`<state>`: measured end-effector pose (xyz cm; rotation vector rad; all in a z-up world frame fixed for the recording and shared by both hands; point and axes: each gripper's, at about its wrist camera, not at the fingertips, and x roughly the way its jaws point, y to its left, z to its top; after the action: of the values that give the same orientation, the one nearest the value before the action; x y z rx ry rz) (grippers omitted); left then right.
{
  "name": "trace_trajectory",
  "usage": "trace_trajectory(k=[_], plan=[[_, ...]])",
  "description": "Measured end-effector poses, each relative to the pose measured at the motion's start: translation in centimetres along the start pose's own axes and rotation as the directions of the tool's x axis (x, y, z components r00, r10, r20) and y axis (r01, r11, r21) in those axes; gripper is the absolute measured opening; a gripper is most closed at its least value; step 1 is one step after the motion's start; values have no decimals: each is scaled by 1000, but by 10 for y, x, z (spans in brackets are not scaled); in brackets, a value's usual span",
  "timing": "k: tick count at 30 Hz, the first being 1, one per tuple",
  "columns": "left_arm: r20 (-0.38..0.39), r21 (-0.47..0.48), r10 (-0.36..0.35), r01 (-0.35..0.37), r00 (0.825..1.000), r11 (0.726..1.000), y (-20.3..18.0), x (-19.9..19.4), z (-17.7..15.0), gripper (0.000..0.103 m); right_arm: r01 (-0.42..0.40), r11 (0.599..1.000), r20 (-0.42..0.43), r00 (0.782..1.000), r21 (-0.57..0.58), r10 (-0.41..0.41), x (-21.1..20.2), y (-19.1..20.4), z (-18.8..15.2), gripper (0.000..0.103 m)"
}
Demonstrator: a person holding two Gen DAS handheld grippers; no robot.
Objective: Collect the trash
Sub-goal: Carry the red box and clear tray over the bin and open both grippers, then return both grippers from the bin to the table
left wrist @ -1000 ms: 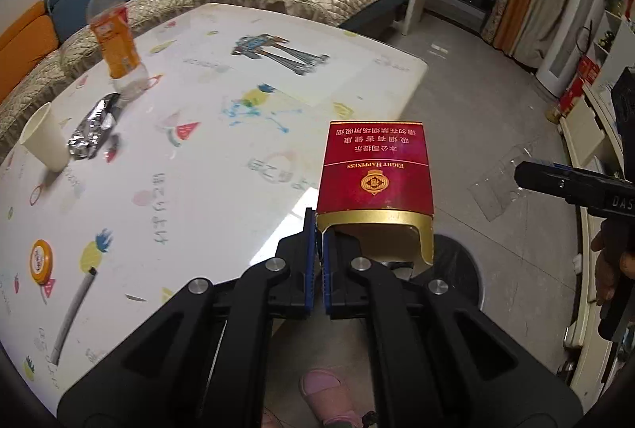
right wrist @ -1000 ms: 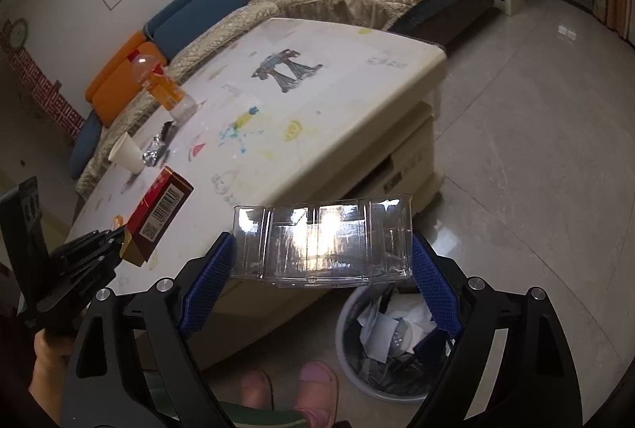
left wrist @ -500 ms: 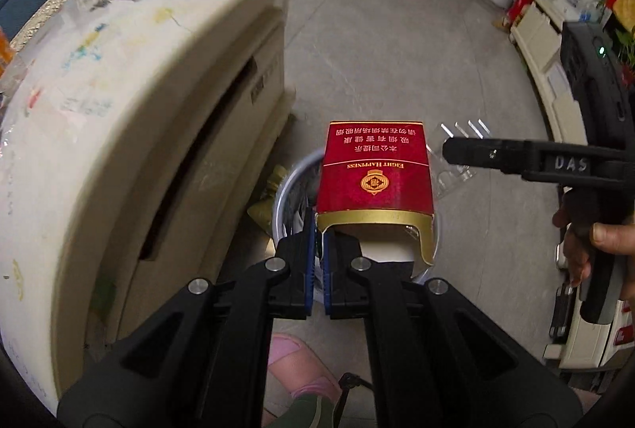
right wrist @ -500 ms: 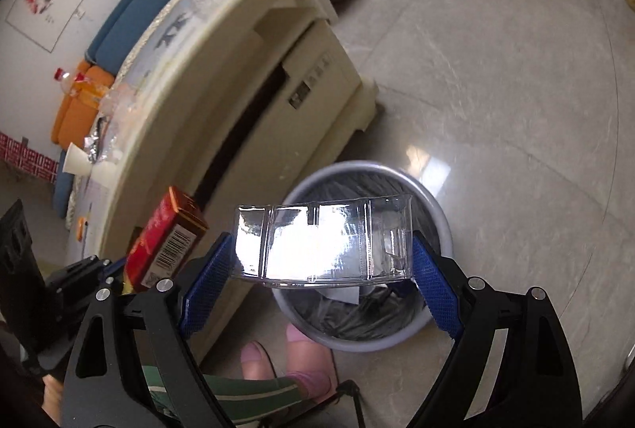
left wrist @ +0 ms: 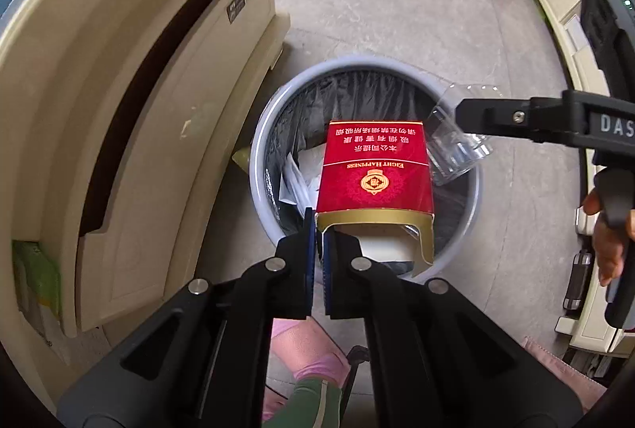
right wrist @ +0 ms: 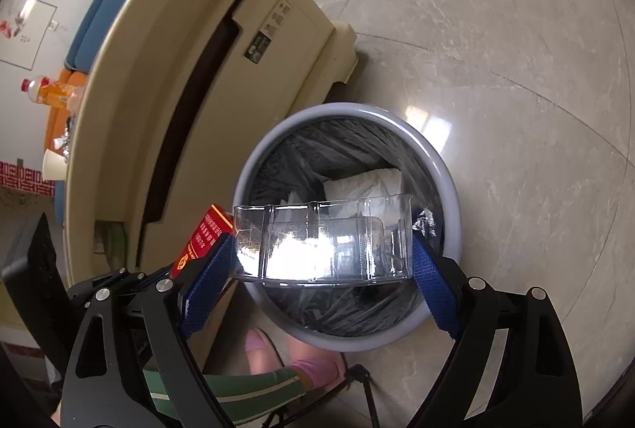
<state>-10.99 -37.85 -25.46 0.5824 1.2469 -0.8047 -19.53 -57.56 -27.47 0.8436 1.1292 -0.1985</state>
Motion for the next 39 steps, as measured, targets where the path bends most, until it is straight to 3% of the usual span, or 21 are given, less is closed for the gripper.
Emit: trace_trajectory(k=[5, 7, 12, 19, 26, 33, 39], plan=[[-31, 6, 3, -3, 1000, 1000, -2, 15, -4, 5, 1, 1000, -29, 1000, 20, -1, 13, -5, 1, 88], [-37, 5, -8, 8, 999, 1000, -3, 18, -5, 21, -12, 999, -55, 998, 47, 15, 19, -8, 2, 88], [-12, 16, -7, 7, 1000, 1000, -2, 18, -5, 45, -19, 996, -89, 996, 85, 26, 26, -10, 3, 88], [37, -8, -8, 9, 999, 1000, 12, -7, -1, 46, -19, 998, -72, 997, 61, 24, 15, -3, 4, 89], [127, -44, 4, 1, 992, 999, 36, -56, 2, 48, -35, 999, -35, 999, 8, 35, -5, 20, 14, 89], [224, -124, 62, -35, 973, 992, 85, -116, -4, 55, -87, 990, 10, 996, -111, 89, -34, 80, 29, 89], [273, -259, 179, -107, 945, 960, 156, -166, -29, 61, -136, 954, 32, 988, -267, 150, -54, 166, 39, 89]])
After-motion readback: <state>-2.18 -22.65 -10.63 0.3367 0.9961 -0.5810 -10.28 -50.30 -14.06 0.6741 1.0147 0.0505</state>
